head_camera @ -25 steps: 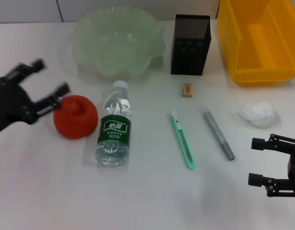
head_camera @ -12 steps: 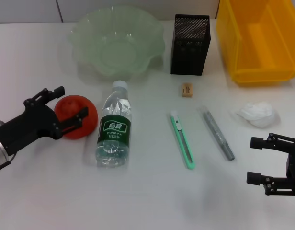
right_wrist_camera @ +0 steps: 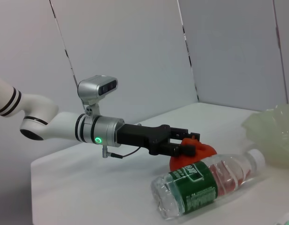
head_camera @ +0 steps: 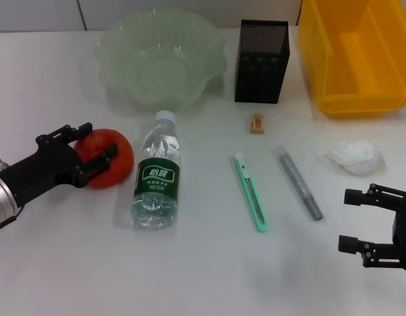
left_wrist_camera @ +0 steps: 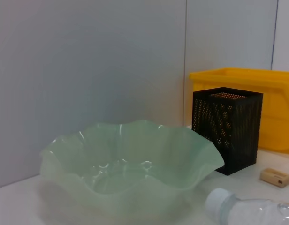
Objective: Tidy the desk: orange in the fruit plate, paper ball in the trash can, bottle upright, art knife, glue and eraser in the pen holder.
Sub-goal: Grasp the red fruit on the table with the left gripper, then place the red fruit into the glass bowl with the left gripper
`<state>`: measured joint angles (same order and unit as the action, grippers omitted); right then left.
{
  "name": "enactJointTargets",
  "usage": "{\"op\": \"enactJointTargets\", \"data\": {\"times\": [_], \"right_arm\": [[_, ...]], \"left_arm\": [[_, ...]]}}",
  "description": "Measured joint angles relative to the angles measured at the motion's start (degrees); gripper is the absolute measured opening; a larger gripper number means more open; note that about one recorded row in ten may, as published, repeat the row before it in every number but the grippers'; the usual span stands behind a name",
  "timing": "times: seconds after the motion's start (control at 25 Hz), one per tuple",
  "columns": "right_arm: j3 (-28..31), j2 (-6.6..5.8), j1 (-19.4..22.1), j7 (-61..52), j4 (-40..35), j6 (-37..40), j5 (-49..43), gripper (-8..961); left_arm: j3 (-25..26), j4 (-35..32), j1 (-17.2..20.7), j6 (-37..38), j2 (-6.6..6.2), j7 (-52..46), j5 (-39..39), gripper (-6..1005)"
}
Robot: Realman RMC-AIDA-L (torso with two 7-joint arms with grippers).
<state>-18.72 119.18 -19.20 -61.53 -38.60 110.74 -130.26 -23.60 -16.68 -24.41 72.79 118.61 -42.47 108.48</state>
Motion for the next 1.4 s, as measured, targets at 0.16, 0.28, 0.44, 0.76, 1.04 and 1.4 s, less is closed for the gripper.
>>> {"op": "enactJointTargets", "data": {"times": [0.16,0.28,0.44,0.76,1.04,1.4], "right_arm": [[0.0,0.0,0.1,0.0,0.0,-0.2,0.0,841],[0.0,0.0,0.1,0.0,0.0,-0.5,0.0,841],[0.0,0.0,0.1,0.0,0.0,-0.8,0.0,841],[0.5,0.0,0.1,-0.1,0.0,-0.8,0.3,841],[0.5,0.0,0.1,-0.2,0.0,-0.8,0.4,840],[0.3,-0.07,0.0,-0.8,0.0,-0.8,0.4,840]], "left_arm": [[-0.3,-0.1,-0.3,-0.5,-0.03,-0.3,0.3,744],[-0.4,-0.1,-0.4,-0.6,-0.03,-0.3,0.3,615],[-0.9,0.1,-0.4,0.1,0.01,-0.7,0.3,438],[0.3,-5.7,-0.1,10.2,0.01,-6.7,-4.8,193],[-0.5,-7.1,-7.5,11.2,0.13,-11.1,-12.4,162],[0.6,5.0,-23.6,-11.5,0.51,-4.0,-15.5,107]]}}
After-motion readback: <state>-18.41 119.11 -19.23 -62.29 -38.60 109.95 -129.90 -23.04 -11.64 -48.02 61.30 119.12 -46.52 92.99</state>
